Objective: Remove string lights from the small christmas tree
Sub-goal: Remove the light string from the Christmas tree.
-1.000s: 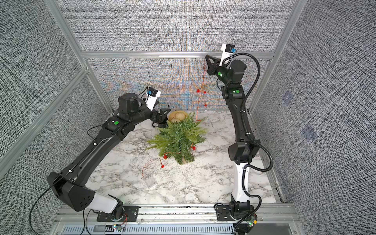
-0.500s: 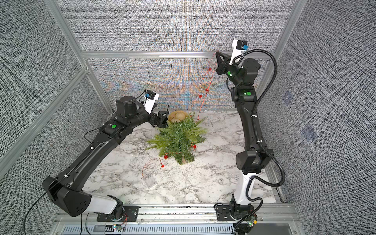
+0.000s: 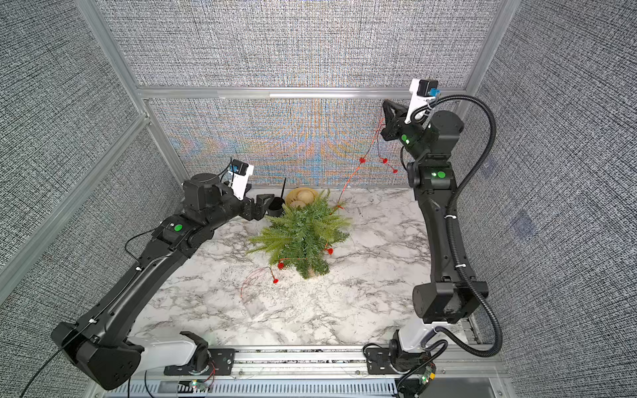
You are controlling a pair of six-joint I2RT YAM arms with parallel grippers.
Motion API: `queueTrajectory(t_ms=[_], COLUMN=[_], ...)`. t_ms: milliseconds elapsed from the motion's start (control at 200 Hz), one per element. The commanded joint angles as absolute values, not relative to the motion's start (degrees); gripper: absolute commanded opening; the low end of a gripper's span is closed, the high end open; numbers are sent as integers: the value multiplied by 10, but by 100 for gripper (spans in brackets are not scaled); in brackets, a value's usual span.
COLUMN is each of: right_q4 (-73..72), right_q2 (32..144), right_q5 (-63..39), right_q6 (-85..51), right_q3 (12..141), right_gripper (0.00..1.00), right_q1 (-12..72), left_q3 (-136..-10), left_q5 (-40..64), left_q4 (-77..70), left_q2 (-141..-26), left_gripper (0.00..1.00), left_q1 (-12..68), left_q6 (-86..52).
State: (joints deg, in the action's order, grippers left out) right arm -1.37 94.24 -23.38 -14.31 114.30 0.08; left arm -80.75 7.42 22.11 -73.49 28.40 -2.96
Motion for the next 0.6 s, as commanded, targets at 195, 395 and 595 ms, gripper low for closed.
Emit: queueTrajectory(t_ms=[195,395,595], right_q4=[3,28,52], right_q2=[860,820,798], right_q5=[-221,-216,-210], right_q6=[-118,-103,-90], right_q3=[1080,1060,1061], right_gripper=[0,0,0], right_q1=[-3,-3,-3], left_q3=[-771,-740,-716], left_q5=[66,80,119], left_q4=[244,250,246], left_q2=[-683,-651,-629], left_gripper=[86,85,84], left_q1=[282,281,281], left_q6=[-75,-94,-114])
